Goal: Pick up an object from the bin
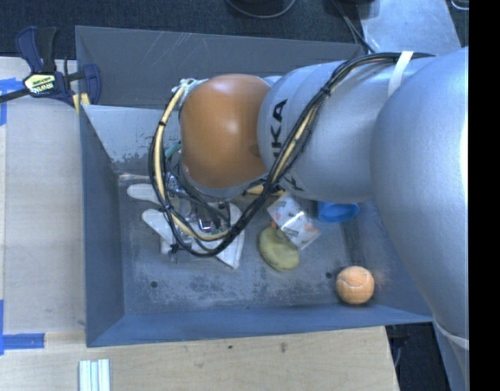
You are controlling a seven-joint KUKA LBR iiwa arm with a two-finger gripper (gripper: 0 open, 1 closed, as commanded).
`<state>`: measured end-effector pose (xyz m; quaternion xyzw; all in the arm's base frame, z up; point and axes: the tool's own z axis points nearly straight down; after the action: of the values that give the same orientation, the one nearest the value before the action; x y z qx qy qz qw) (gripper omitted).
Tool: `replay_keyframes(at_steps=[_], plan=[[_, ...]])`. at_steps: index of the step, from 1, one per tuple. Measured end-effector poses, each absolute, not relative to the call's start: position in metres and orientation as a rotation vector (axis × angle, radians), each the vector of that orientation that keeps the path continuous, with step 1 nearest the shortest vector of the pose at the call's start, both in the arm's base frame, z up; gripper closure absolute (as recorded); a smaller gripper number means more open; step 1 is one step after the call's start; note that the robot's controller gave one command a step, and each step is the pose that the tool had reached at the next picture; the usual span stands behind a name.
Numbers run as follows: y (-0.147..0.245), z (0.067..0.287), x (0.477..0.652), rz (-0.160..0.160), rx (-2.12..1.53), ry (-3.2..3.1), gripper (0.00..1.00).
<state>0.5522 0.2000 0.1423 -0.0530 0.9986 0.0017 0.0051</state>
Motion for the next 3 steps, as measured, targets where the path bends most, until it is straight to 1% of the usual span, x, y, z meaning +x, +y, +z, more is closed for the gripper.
replay_keyframes(at_steps=[1,2,3], plan=[[0.176,0.093,0.556,0.002,0.025,3.138,0.0],[0.158,0.081,0.586,0.008,-0.03,3.127,1.0],[0.158,0.081,0.586,0.008,-0.03,3.127,1.0]])
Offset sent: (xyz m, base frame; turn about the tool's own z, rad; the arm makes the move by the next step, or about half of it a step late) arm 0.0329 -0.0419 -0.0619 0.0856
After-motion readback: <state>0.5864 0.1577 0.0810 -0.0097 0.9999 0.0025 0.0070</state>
